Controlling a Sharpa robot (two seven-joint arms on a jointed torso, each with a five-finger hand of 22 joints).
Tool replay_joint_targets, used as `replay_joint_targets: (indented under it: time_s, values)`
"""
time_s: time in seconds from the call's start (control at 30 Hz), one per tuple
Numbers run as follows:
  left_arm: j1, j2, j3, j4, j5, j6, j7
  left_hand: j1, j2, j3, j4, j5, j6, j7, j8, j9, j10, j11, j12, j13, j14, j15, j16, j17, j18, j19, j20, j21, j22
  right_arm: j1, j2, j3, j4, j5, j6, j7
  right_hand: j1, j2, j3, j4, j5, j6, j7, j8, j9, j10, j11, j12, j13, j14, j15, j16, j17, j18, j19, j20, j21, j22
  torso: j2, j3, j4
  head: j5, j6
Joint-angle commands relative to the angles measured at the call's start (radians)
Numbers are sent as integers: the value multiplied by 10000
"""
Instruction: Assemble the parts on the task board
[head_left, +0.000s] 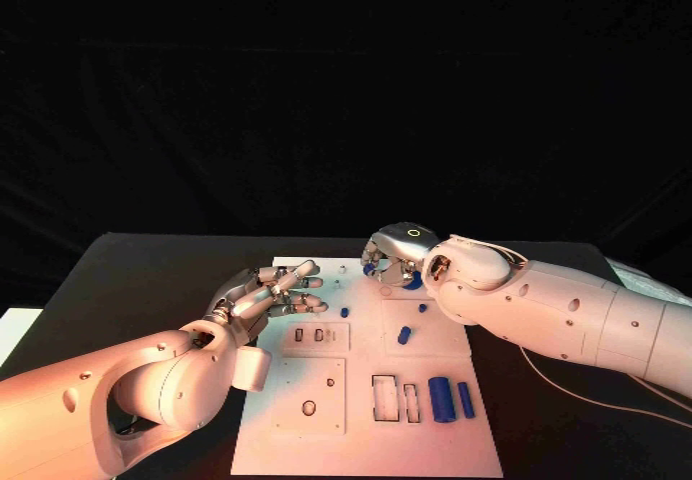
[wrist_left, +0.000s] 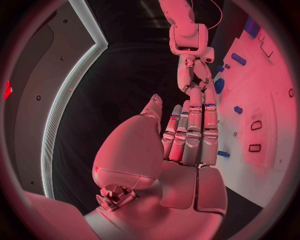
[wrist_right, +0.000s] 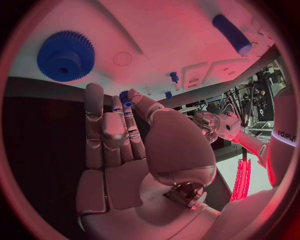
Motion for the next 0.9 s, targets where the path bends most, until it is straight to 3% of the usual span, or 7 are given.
replay_joint_targets:
  time_s: [0.03,0.27,0.47,0.6,0.9]
  values:
    - [12,23,8,15,18,116,-10,34,93,-19,-65,35,-57,-4,-70,-3,-82,23,-53,-15,-70,-18,-61,13,175,-15,45,-55,-17,5,220,5,-216,155,-505,-165,187,118,128,23,19,-80,47,-55,112,13,-77,-43,-3,266,18,57,16,13,-89,-11,84,30,23,-4,19,-16,29]
    - [12,59,8,0,18,152,-13,51,92,-15,-83,35,-66,-1,-71,-3,-93,26,-54,-17,-75,-17,-62,26,175,-15,46,-58,-19,6,727,4,-582,192,-606,-339,175,89,211,65,97,-114,73,-91,118,-43,-52,-42,-6,272,39,175,143,15,-123,9,149,72,47,-12,63,-21,28]
    - [14,69,8,-11,18,157,-16,64,90,-14,-97,34,-74,2,-73,-2,-102,28,-55,-18,-80,-15,-65,36,175,-17,48,-62,-20,-13,1129,0,-933,251,-702,-316,179,59,265,76,167,-133,82,-112,122,-69,-44,-39,-6,274,47,228,189,16,-140,20,198,107,65,1,32,141,53]
    - [19,71,8,-23,18,174,-16,64,90,-14,-97,34,-74,2,-73,-2,-102,28,-55,-18,-80,-15,-65,36,175,-17,48,-62,-20,-44,1292,-2,-1104,288,-720,-305,178,47,289,84,195,-142,91,-122,125,-81,-37,-38,-5,273,52,247,203,18,-150,24,217,118,79,-4,58,81,42]
    - [27,92,8,-38,18,210,-13,70,90,-13,-103,34,-77,3,-73,-1,-105,29,-54,-18,-83,-14,-66,41,175,-17,48,-63,-21,-108,1586,-4,-1419,257,-513,-330,171,25,302,90,205,-154,98,-133,126,-96,-30,-40,-6,272,57,265,219,16,-156,29,239,136,94,-9,59,89,36]
